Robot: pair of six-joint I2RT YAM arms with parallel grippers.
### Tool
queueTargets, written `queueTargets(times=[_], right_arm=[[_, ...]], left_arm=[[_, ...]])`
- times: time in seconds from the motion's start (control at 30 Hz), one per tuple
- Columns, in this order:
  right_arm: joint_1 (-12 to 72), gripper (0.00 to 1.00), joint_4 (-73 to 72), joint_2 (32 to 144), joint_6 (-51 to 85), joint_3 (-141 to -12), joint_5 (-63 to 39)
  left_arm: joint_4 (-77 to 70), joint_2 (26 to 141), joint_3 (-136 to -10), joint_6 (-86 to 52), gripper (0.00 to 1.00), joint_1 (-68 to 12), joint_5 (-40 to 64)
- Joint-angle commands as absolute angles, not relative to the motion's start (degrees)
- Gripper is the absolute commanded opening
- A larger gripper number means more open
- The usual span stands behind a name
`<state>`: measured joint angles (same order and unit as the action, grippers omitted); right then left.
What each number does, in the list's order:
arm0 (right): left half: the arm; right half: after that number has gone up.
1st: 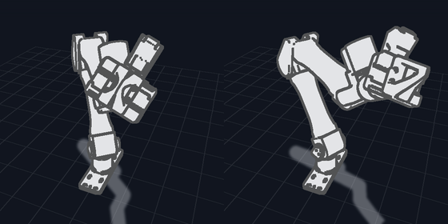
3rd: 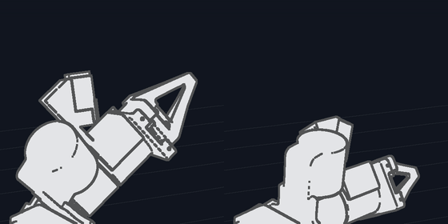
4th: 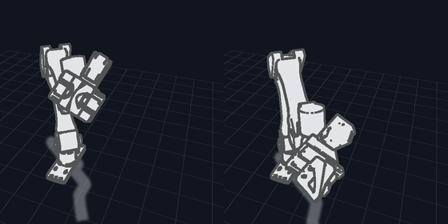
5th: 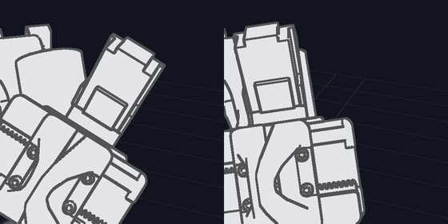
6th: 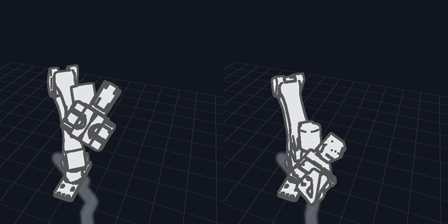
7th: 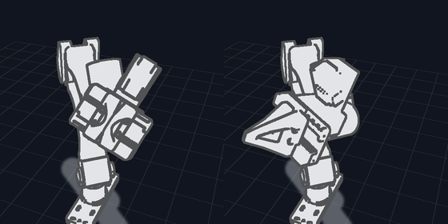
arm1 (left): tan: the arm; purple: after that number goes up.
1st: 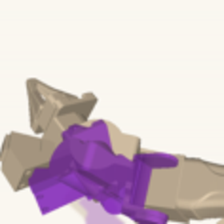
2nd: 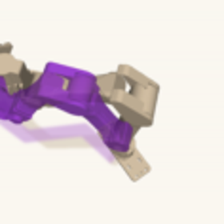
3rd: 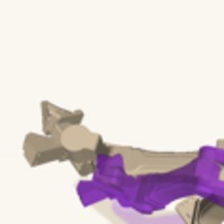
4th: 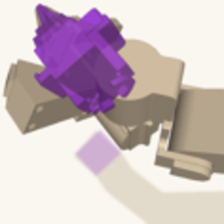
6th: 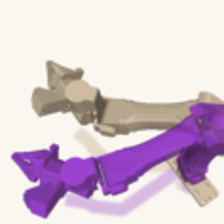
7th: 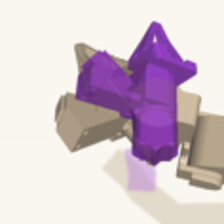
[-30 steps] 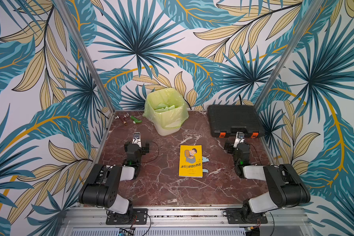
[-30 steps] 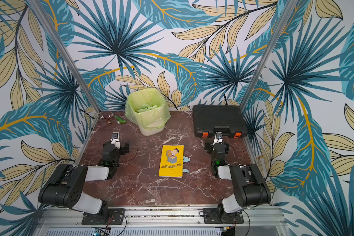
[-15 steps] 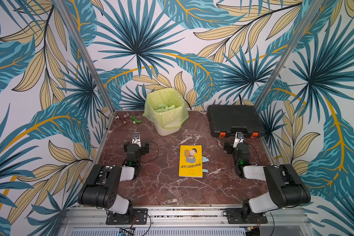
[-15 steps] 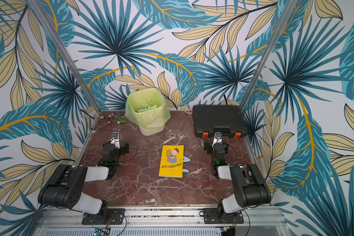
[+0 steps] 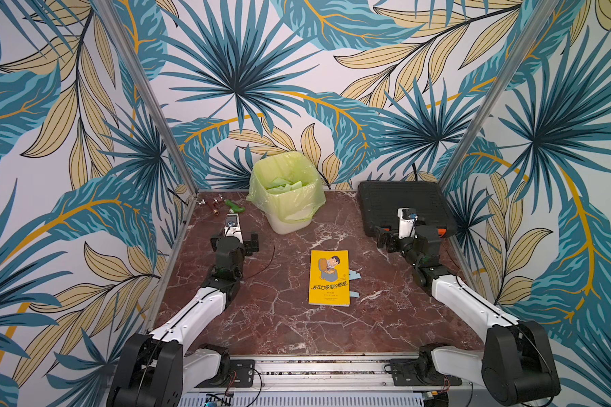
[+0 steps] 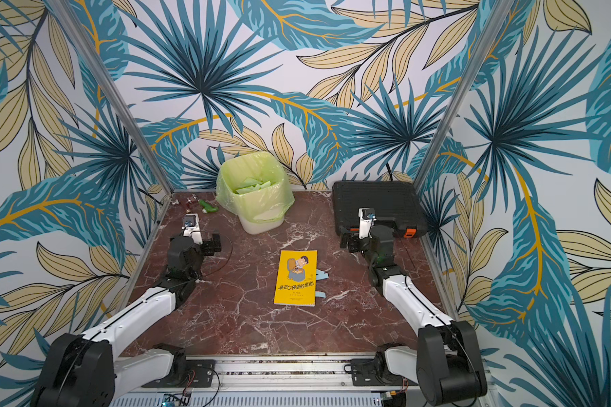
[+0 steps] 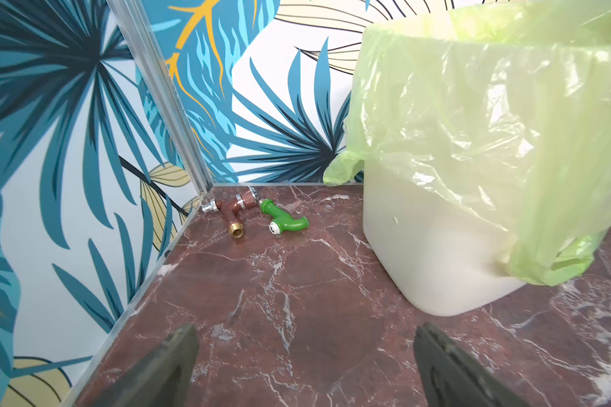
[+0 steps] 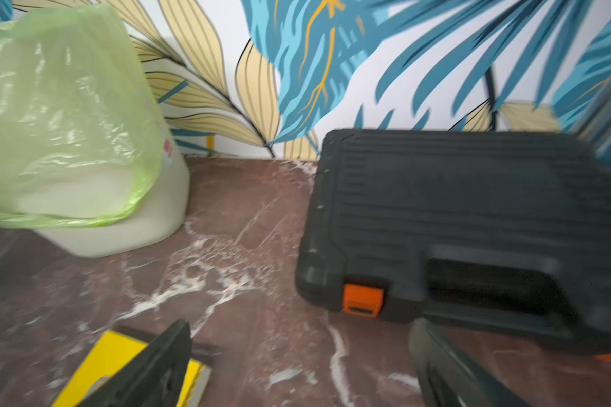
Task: Peel off the used sticky note
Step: Open the book at the center of the board.
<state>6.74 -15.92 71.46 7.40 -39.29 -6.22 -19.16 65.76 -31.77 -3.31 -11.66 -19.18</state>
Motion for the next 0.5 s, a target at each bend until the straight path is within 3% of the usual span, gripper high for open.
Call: queueTargets(times=[0.0, 0.4, 0.47], right_arm=[[7.3, 0.99, 1.2, 72.4, 19.3, -42.3, -16.6], [11.0, 1.0, 10.6, 70.3, 31.7, -34.0, -24.9], [12.1, 0.96, 10.7, 69.4, 32.5, -32.4, -26.1]], left_arm=[[-7.0, 64.5, -33.7, -9.0, 1.0, -13.0, -15.9], [7.2, 65.5, -38.5, -21.4, 1.0, -20.9, -1.2], [8.4, 66.4, -39.3, -22.7, 1.0, -22.1, 0.8]])
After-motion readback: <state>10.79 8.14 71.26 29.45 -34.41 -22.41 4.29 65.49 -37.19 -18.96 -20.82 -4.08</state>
